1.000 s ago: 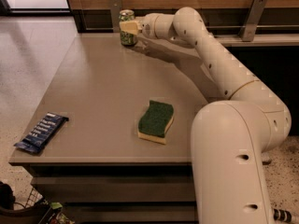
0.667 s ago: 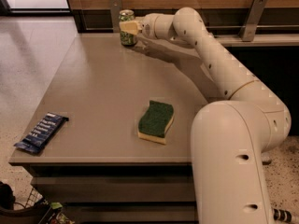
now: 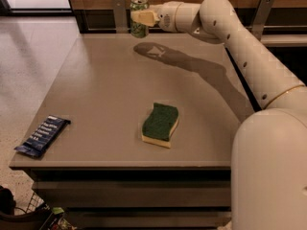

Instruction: Move green can near rxbar blueberry

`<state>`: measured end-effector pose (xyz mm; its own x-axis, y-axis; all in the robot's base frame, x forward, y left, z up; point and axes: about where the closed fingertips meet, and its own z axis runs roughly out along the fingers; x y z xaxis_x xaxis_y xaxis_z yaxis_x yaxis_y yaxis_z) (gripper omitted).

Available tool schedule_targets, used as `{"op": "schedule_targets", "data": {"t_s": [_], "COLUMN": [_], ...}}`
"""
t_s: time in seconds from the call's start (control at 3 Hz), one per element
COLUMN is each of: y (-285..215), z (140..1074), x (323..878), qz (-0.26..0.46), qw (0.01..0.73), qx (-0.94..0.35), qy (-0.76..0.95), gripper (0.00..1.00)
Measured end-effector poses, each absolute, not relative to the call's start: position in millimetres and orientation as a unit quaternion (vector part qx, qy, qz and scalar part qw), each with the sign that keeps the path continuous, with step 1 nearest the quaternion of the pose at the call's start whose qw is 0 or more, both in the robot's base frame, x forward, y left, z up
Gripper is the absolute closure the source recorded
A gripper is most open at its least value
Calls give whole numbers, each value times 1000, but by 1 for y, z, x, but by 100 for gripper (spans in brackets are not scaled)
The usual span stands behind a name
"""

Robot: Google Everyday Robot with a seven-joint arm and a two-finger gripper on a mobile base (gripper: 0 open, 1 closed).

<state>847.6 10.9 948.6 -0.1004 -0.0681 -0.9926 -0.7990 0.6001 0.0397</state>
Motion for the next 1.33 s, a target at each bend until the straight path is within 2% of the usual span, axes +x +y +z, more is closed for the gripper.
{"op": "schedule_targets", "data": {"t_s": [0.67,1.33], "y": [-11,10], "z": [1000,1010], "x": [765,683], "qz": [329,339], "qw": [584,575], "qx": [-356,-385], "qy": [651,638], "gripper": [100,100]}}
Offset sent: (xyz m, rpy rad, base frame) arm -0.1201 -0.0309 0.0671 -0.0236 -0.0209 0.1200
